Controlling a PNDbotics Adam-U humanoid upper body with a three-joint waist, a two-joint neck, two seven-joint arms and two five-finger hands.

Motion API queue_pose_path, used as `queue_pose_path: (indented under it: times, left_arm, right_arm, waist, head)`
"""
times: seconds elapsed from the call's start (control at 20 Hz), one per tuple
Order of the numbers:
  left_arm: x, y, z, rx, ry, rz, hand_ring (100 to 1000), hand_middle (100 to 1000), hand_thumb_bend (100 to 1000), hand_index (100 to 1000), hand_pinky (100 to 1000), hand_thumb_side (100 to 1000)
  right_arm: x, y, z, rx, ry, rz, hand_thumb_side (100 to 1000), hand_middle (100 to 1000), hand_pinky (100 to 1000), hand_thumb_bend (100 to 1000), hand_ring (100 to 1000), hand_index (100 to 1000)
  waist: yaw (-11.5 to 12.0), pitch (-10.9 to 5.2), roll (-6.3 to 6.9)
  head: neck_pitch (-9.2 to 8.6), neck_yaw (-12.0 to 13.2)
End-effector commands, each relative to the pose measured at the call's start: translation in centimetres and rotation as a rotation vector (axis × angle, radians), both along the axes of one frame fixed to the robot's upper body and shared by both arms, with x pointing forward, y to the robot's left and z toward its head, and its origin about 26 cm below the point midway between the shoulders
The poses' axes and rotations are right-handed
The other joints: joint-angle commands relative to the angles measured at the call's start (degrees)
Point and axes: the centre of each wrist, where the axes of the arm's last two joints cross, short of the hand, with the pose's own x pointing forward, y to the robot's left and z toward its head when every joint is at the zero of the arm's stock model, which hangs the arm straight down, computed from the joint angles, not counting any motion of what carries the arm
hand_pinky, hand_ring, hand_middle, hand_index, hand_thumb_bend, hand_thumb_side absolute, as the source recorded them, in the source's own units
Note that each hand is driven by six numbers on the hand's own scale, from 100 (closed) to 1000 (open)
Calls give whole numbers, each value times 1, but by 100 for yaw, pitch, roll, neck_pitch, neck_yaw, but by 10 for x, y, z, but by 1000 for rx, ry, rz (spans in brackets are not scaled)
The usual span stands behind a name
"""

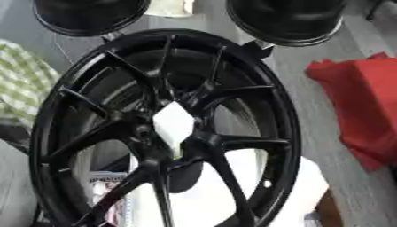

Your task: Pull the pin out of the wheel hub.

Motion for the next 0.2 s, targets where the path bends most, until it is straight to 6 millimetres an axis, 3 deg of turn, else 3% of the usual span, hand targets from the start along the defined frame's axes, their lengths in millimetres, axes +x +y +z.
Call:
queue_pose_path:
  times: [0.05,0.2]
  left_arm:
    - [-2,-1,12,34,-40,-25,649,547,100,675,722,747]
    - [-1,-4,13,37,-50,-40,649,547,100,675,722,746]
  right_arm:
    - [0,6,3,10,-11,49,207,574,985,299,761,726]
    - [1,10,-1,35,17,61,202,567,983,315,754,724]
  waist:
    - [10,-93,5]
    - [19,-81,7]
  head:
    - [-69,44]
    - [-64,67]
